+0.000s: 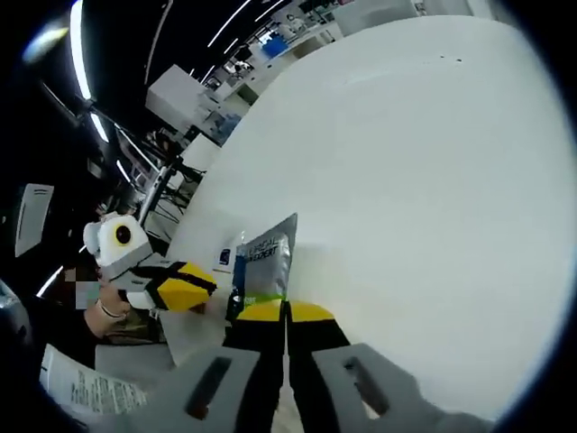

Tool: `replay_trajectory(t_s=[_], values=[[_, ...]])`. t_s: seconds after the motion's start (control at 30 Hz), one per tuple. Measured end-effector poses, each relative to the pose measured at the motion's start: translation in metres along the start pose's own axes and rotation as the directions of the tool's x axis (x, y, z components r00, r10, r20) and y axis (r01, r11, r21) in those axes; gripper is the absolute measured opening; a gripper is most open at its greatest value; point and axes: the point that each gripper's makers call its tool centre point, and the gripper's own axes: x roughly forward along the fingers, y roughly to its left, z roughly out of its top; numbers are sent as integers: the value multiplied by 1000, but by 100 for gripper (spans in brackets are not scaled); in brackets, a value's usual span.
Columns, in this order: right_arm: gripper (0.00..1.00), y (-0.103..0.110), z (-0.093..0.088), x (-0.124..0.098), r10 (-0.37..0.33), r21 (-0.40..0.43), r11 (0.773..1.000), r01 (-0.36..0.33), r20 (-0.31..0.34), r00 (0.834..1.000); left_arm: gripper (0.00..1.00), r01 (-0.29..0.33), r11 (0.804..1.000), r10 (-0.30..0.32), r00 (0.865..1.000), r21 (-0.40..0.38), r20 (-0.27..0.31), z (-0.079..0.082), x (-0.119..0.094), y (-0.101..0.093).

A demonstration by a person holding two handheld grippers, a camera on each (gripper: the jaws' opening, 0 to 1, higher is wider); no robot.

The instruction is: Arrange the skincare products in the storage area until every visible bottle or jar stands upright without overlapping.

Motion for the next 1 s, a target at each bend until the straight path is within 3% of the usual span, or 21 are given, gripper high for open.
replay_trajectory(t_s=[0.03, 0.1, 0.2, 0.27, 0.4, 0.57, 0.8, 0.83, 1.0], values=[[1, -1, 0, 0, -11, -12, 1000, 11, -6, 1000, 1, -35, 999, 35, 999, 19, -18, -1, -3, 8], [1, -5, 0, -2, -22, -22, 1000, 21, -4, 1000, 13, -43, 999, 44, 999, 30, -32, -2, -10, 13], [1, -10, 1, -7, -17, -5, 1000, 17, 12, 1000, 20, -74, 996, 80, 989, 52, -122, -23, -21, 18], [1, -14, 0, -9, -25, 0, 1000, 25, 17, 1000, 22, -110, 991, 120, 982, 76, -145, -31, -24, 25], [1, -14, 5, -12, -2, 15, 1000, 1, 61, 998, 26, -86, 996, 81, 982, -25, -170, -43, -22, 15], [1, -3, 12, -16, 37, -36, 999, -34, 94, 995, 26, -98, 995, 91, 982, -34, -165, -49, -16, 16], [1, 3, 20, -25, 88, -84, 993, -77, 139, 986, 24, -87, 986, 68, 989, -139, -134, -46, -9, 18], [1, 7, 22, -25, 113, -121, 988, -95, 150, 982, 23, -80, 984, 59, 989, -157, -133, -46, -8, 16], [1, 12, 26, -26, 161, -119, 983, -141, 182, 970, 21, -50, 972, 28, 995, -229, -96, -44, -4, 13]])
